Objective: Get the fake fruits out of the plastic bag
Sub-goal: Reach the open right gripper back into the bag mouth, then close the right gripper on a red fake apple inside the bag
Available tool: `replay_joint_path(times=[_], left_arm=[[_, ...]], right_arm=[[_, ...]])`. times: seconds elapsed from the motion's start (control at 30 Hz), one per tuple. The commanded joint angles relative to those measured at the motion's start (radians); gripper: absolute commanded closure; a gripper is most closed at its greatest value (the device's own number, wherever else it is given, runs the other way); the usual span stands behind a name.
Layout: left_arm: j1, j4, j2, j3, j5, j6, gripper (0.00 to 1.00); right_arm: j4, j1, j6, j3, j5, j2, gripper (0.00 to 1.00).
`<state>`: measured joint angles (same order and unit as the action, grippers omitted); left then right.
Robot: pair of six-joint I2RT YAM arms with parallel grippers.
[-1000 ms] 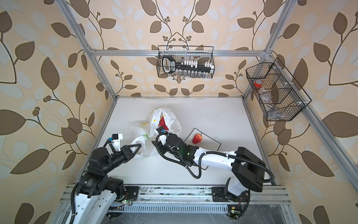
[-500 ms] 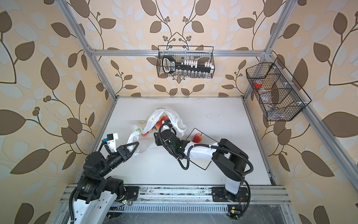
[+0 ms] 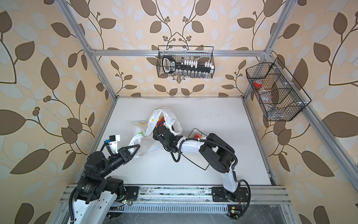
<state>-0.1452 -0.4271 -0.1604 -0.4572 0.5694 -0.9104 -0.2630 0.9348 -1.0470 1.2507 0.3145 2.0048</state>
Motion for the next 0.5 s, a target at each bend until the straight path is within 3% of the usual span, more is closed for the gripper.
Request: replay_joint_path(times=[0.0,0.47], left_arm=[[-0.008,-0.017,0.015,-0.044,0.032,0.034,1.00],[-0.008,-0.009,0.000,-0.056,0.060,0.034,1.00]], right_arm=[[0.061,-0.013,-0.082,0.072,0.019,0.052,0.37],[0.221,-0.039,-0.175,0.273,0.135,0.187,0.28]])
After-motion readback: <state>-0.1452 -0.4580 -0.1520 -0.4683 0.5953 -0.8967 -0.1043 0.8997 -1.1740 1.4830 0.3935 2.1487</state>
